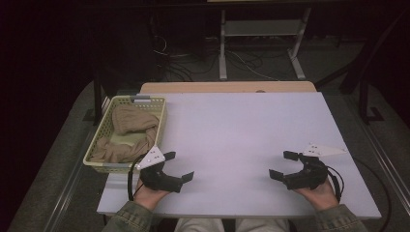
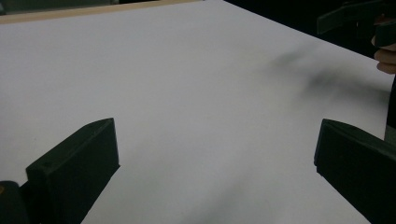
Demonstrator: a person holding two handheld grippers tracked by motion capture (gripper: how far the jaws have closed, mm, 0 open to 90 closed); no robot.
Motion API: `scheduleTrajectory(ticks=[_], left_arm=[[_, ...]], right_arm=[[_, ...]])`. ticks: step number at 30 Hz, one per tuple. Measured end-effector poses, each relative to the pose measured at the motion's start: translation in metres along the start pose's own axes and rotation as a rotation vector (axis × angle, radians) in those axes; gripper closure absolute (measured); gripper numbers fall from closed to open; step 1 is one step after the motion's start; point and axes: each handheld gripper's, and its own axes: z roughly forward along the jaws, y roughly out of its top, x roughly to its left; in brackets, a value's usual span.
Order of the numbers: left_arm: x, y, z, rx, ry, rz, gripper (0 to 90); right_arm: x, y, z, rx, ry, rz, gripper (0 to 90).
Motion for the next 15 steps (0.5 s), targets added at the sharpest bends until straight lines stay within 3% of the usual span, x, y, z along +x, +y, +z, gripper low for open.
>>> scheduleTrajectory(ticks=[15], left_arm=[[-0.0005,-0.0003,0.0000,0.005,-0.003,0.004,0.0]], right_arm=[[0.0021,-0.0001,0.0011,0.018,0.007,-0.009,0.1]])
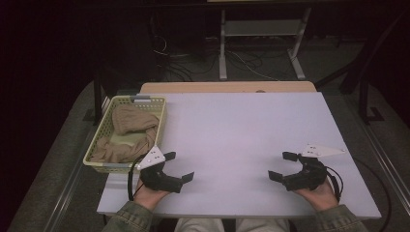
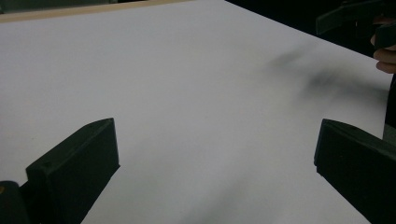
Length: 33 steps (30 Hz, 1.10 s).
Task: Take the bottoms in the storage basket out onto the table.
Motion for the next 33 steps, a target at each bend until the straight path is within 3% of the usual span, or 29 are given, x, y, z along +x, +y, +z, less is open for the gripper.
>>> scheduleTrajectory(ticks=[13,33], left_arm=[[-0.001,0.001,0.001,0.037,0.002,-0.001,0.0],[-0.002,0.022,-0.006,0.110,0.007,0.010,0.0]], right_arm=[[0.001,0.000,0.003,0.026,-0.006,-0.018,0.1],[0.002,0.000,0.005,0.038,-0.001,-0.019,0.1]])
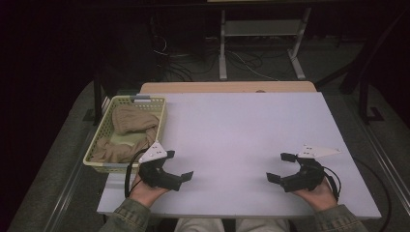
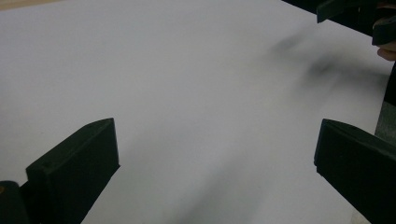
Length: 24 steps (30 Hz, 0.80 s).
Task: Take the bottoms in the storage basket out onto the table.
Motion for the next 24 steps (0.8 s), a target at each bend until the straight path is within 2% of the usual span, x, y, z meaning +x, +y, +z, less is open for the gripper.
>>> scheduleTrajectory(ticks=[24], left_arm=[[0.016,0.025,-0.024,0.073,0.019,0.026,0.0]], right_arm=[[0.000,0.000,0.001,0.004,0.001,-0.001,0.1]])
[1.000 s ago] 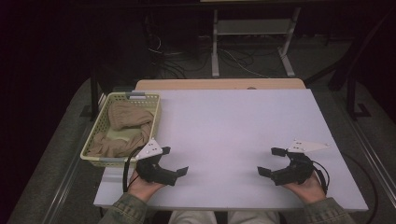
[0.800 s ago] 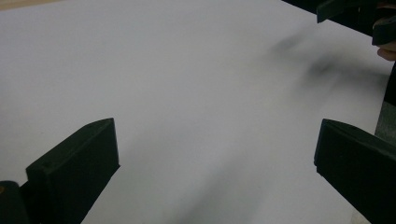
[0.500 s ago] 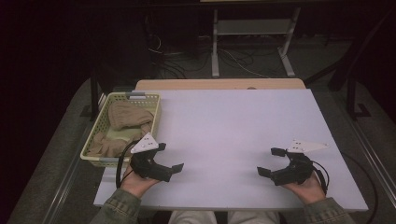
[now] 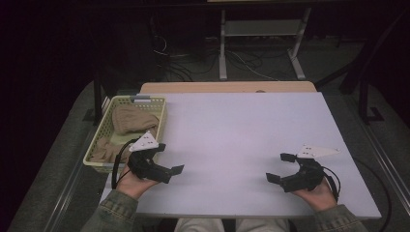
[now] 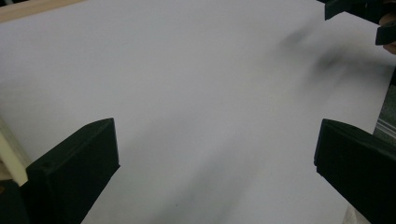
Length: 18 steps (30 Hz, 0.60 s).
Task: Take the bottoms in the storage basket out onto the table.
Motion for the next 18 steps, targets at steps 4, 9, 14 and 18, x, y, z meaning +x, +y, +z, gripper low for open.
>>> scheduleTrajectory(ticks=[4,9,14,18], left_arm=[[0.003,0.003,-0.002,0.011,0.003,0.001,0.0],[0.008,0.007,-0.006,0.033,0.009,-0.001,0.0],[0.015,0.008,-0.011,0.032,0.020,-0.019,0.0],[0.022,0.008,-0.015,0.037,0.029,-0.026,0.0]], right_arm=[[0.000,0.000,0.000,0.001,0.000,-0.001,0.1],[0.000,0.000,0.000,0.004,-0.001,-0.004,0.1],[0.000,0.000,0.000,0.005,-0.001,-0.004,0.1],[0.000,0.000,0.000,0.006,-0.001,-0.006,0.1]])
